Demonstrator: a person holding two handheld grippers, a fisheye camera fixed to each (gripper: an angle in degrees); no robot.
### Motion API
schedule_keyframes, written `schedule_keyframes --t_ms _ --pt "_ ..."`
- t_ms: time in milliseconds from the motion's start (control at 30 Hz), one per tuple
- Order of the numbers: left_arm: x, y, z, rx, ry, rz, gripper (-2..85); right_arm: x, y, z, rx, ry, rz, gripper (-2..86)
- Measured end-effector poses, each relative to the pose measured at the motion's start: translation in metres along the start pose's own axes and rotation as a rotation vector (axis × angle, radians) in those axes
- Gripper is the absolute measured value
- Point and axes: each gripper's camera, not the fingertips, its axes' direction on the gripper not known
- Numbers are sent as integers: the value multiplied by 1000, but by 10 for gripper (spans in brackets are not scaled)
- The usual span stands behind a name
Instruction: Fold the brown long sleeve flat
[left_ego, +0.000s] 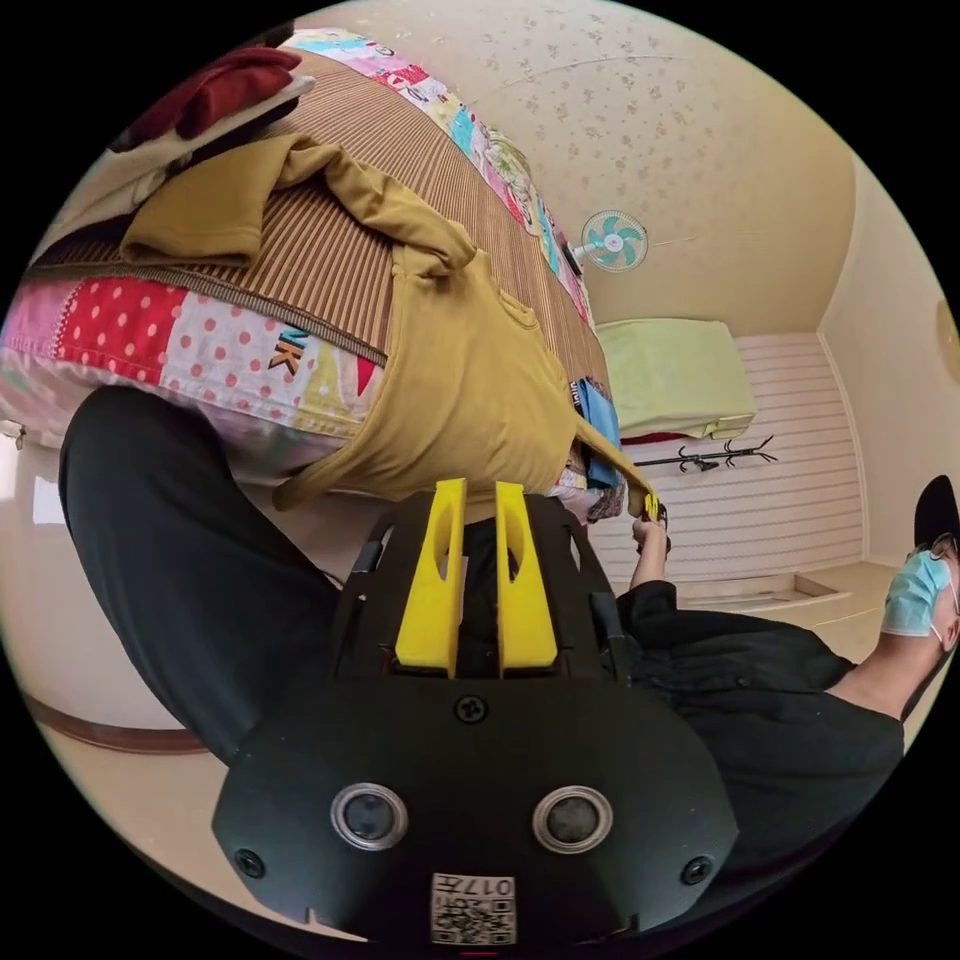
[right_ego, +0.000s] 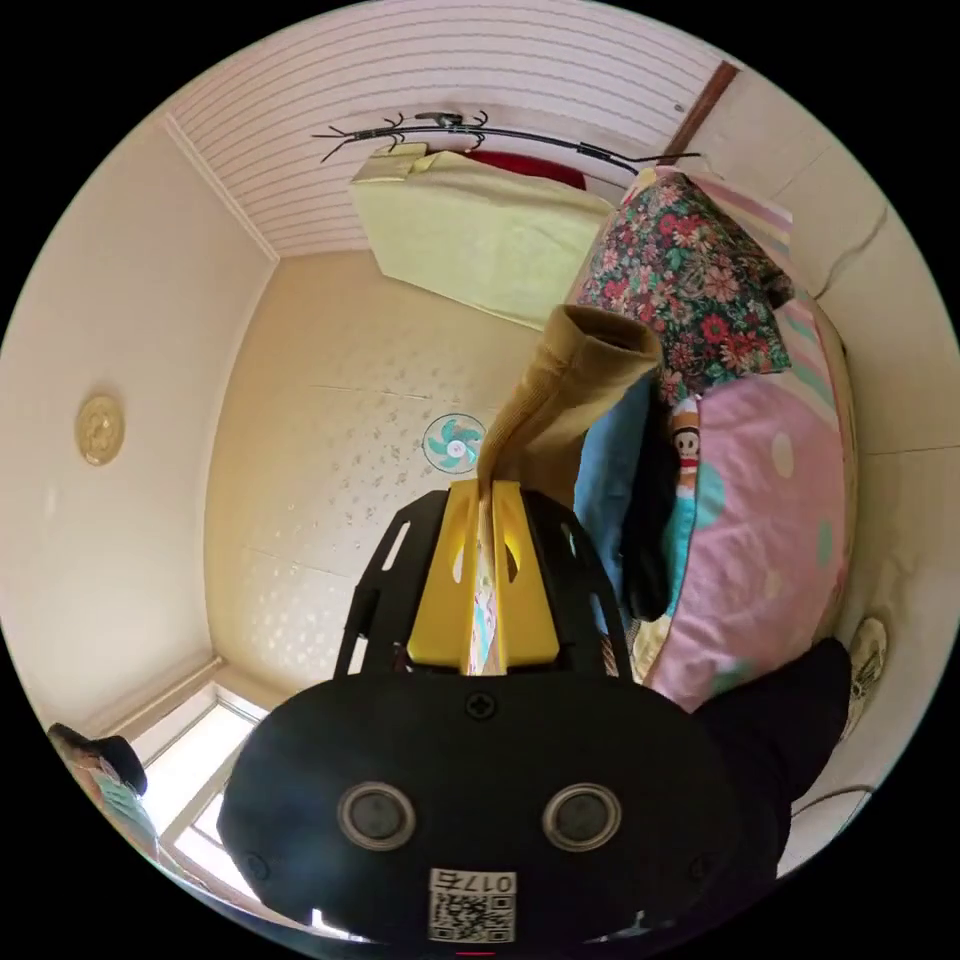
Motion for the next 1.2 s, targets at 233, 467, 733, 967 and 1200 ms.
schedule_keyframes --t_ms 233,467,733,967,1200 --pt "-2 15 -24 127 -119 -12 66 -111 86 51 -77 115 -492 24" --pt "48 -19 -29 123 -524 224 87 -200 357 208 -669 -49 -1086 28" --pt "40 -100 26 -91 -938 345 114 -46 513 277 -1191 224 -997 47" --pt "38 -107 -29 -83 -627 279 48 -95 524 221 -1140 206 -1415 96" --pt "123 -65 -162 305 284 499 50 -168 630 144 -1192 -301 -1715 174"
